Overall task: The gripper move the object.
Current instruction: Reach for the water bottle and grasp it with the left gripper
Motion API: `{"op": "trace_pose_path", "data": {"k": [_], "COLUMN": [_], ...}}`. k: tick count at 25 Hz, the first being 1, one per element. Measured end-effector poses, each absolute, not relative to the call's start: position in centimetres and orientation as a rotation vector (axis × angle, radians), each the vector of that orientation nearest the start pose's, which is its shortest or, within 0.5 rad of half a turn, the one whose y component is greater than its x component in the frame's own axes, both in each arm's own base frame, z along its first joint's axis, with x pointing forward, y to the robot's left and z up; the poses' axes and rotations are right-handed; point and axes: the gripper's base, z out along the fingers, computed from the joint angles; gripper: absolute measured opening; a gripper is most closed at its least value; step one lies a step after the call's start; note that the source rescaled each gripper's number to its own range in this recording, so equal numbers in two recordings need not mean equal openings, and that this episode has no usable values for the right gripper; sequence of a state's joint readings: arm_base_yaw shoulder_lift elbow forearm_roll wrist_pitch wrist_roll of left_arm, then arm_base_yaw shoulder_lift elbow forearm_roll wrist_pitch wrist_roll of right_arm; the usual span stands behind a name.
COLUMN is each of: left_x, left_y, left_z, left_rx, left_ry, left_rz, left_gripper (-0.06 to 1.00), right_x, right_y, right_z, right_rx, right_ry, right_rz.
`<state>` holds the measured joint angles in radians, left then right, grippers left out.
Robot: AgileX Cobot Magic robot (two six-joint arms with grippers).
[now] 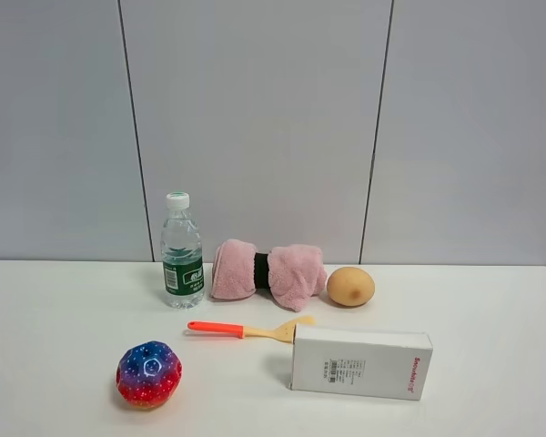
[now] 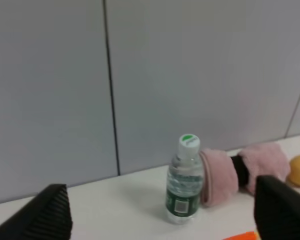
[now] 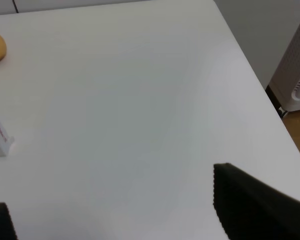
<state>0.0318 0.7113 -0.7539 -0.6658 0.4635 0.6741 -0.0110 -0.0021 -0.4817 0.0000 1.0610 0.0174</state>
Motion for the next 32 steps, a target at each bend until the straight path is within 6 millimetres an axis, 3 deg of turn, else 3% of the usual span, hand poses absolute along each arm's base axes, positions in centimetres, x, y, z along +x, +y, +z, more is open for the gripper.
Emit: {"op": "trace_pose_path", "data": {"k": [4, 9, 16, 22, 24, 27, 29, 32], "left_x": [18.9, 22.3, 24.5, 26.1, 26.6, 27.1, 27.4, 27.8], "left_y": [-2.8, -4.1, -5.7, -5.5, -5.1, -4.4, -4.3, -4.4], "left_z": [34.5, 31.3, 29.5, 28.5, 28.2, 27.7, 27.3, 26.5], "left_rx": [0.311, 0.521, 0.709, 0.667, 0.613, 0.555, 0.54, 0.539], "left_ry": [1.884, 1.942, 1.811, 1.789, 1.819, 1.866, 1.885, 1.914], "left_rz": [-0.286, -0.416, -0.597, -0.573, -0.522, -0.445, -0.433, -0.438], "left_gripper": [0.47, 0.47, 0.47, 0.47, 0.54, 0.8, 0.93, 0.98], "right_x": [-0.3, -0.3, -0.3, -0.3, -0.3, -0.3, -0.3, -0.3], "right_y": [0.0, 0.0, 0.0, 0.0, 0.0, 0.0, 0.0, 0.0], "right_z": [27.2, 27.2, 27.2, 27.2, 27.2, 27.2, 27.2, 27.2], "right_rx": [0.029, 0.029, 0.029, 0.029, 0.029, 0.029, 0.029, 0.029], "right_ry": [2.061, 2.061, 2.061, 2.061, 2.061, 2.061, 2.061, 2.061], "right_rz": [0.004, 0.004, 0.004, 0.004, 0.004, 0.004, 0.004, 0.004]}}
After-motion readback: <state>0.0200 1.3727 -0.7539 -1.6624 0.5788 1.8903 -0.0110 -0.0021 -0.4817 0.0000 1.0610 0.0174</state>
